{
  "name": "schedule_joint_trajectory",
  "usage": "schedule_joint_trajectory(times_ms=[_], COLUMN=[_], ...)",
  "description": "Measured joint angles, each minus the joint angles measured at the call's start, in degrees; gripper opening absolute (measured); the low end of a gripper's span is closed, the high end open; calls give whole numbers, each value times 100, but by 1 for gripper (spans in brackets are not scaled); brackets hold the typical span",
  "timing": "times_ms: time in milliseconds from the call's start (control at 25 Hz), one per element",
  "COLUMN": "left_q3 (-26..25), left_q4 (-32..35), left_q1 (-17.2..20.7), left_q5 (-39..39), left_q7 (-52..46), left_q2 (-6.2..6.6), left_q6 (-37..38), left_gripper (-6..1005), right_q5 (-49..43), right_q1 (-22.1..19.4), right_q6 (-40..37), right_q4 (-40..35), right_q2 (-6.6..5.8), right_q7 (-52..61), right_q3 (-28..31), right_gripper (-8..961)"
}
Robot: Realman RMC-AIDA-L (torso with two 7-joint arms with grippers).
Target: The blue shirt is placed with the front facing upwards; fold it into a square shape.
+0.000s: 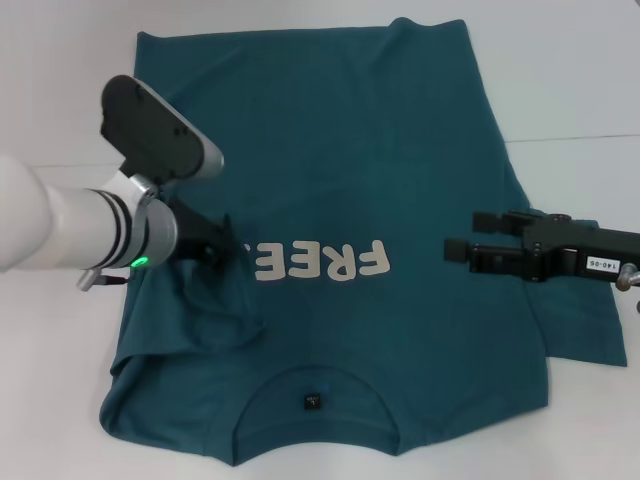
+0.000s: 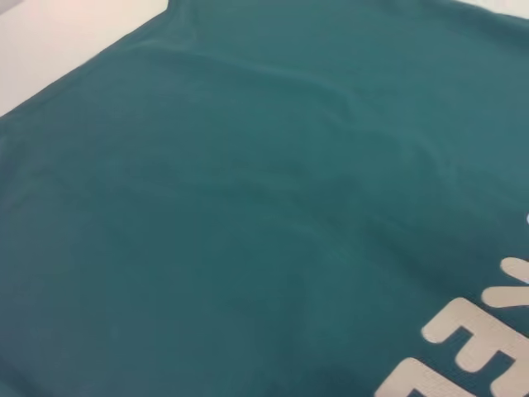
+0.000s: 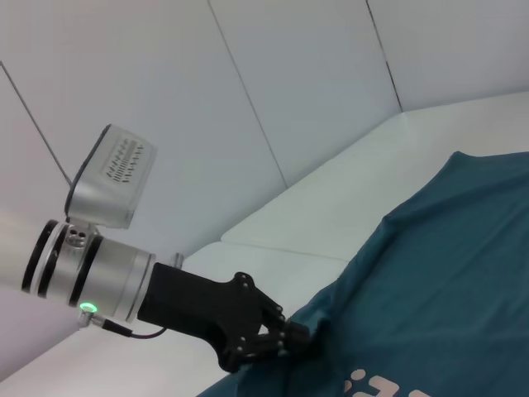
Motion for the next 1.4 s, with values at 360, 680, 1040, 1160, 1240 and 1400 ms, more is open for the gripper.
schedule_joint_trajectory(times_ms=[360,680,1040,1160,1240,1400], left_q3=[63,26,-407,-1022,-1650,-2476], left_q4=[410,-65,-1857,-1474,-711,438], left_q1=[-287,-148,1305,1593,1688,1722], left_q5=[-20,-545,-4343,-5719,-6374,-6466], left_q7=[-441,-832,1962,3379,4452,5418], left_q2=[-25,-4,20,22,32,86], left_q6=[-472,-584,1161,2258,3130,3835], left_gripper=[40,382,571,627,665,753], right_q5=[-12,-11,32,37,27,0], right_q1=[22,46,-35,-68,-166,-319], right_q6=[36,51,-130,-521,-817,-968], right_q4=[36,79,18,-44,-277,-516], right_q2=[39,26,-315,-526,-713,-929], right_q7=[-34,-38,768,1233,1822,2541], right_q3=[-13,7,266,601,932,1045], right_gripper=[945,945,945,945,945,945])
